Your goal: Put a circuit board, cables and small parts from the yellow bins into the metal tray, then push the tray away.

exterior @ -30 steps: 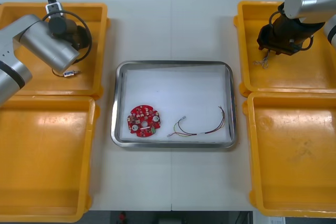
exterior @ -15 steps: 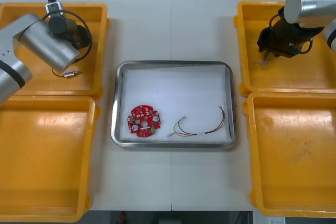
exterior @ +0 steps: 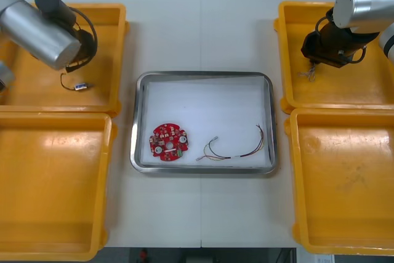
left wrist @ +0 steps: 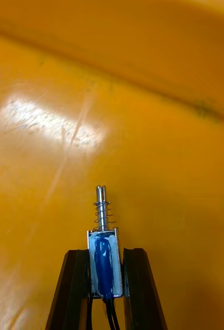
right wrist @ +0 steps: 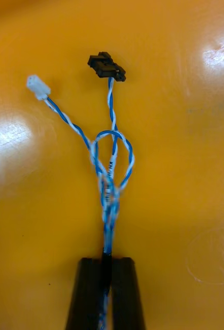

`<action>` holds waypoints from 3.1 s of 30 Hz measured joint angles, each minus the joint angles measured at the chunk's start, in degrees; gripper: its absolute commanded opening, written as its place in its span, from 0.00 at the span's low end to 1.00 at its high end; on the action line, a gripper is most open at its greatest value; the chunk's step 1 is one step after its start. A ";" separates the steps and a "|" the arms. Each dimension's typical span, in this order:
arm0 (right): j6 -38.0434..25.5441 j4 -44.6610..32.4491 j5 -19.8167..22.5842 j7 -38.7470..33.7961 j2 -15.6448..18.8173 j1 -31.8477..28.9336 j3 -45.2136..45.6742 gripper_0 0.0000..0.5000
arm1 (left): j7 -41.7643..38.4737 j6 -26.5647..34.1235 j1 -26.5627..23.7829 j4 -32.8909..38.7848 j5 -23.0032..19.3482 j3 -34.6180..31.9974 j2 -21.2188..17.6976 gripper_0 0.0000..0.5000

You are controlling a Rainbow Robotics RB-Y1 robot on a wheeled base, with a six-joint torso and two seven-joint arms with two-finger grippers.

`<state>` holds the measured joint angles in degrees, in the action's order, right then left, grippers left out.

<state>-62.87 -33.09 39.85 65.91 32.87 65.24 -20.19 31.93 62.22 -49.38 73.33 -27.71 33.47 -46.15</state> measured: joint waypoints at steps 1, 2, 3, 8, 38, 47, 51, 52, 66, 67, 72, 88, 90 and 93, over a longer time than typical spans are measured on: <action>0.00 0.00 0.04 0.00 0.00 -0.01 0.00 0.00 | 2.47 2.25 -0.01 0.76 -1.59 -0.99 -0.49 0.00; -0.01 0.00 0.05 0.03 0.00 -0.02 0.00 0.00 | 5.79 4.63 -0.01 1.43 -2.98 -2.39 -0.85 0.00; -0.01 0.00 0.05 0.07 0.00 -0.02 0.00 0.00 | 9.63 7.16 -0.01 2.16 -4.35 -4.09 -1.11 0.00; -0.24 -0.28 0.05 1.44 0.13 -0.03 0.00 0.00 | 29.69 17.92 -0.01 6.88 -10.33 -13.45 -2.38 0.00; -28.43 -24.91 8.87 30.11 13.33 -1.83 4.59 0.00 | 2.27 42.67 -0.04 21.53 -18.70 -21.75 0.58 0.00; -36.97 -37.13 10.23 30.16 15.67 -3.74 4.73 0.00 | -20.66 45.68 -0.04 24.23 -9.81 -20.65 11.92 0.00; -39.36 -42.84 11.44 30.16 15.90 -5.91 6.55 0.00 | -16.10 45.80 -0.04 24.25 -4.10 -20.21 17.19 0.00; -39.82 -44.09 11.95 30.17 15.90 -6.50 7.19 0.00 | -15.38 45.80 -0.04 24.25 -2.50 -19.66 18.36 0.00; -44.83 -56.28 17.88 30.59 17.51 -11.83 9.96 0.00 | -29.35 44.23 -0.02 24.25 8.26 -6.27 27.27 0.00; -44.94 -56.75 18.07 30.65 17.59 -11.97 9.97 0.00 | -30.99 43.82 0.01 24.25 9.23 -5.34 27.65 0.00; -45.55 -58.14 19.13 30.70 17.94 -12.40 10.01 0.00 | -33.23 41.23 0.67 24.25 12.90 -2.31 28.59 0.00; -46.33 -59.23 20.42 30.70 18.19 -12.46 10.31 0.00 | -32.71 34.77 2.97 21.10 16.25 2.95 28.66 0.00; -46.33 -59.25 20.58 30.70 18.19 -12.47 10.31 0.00 | -32.71 34.00 2.97 20.04 16.54 3.64 28.67 0.00; -46.33 -59.35 20.67 30.70 18.19 -12.47 10.31 0.00 | -32.71 33.53 2.97 19.29 16.77 4.47 28.67 0.00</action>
<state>-109.20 -92.43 60.52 96.61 51.06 52.77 -9.88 -0.78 95.75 -46.41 92.62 -10.94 37.94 -17.48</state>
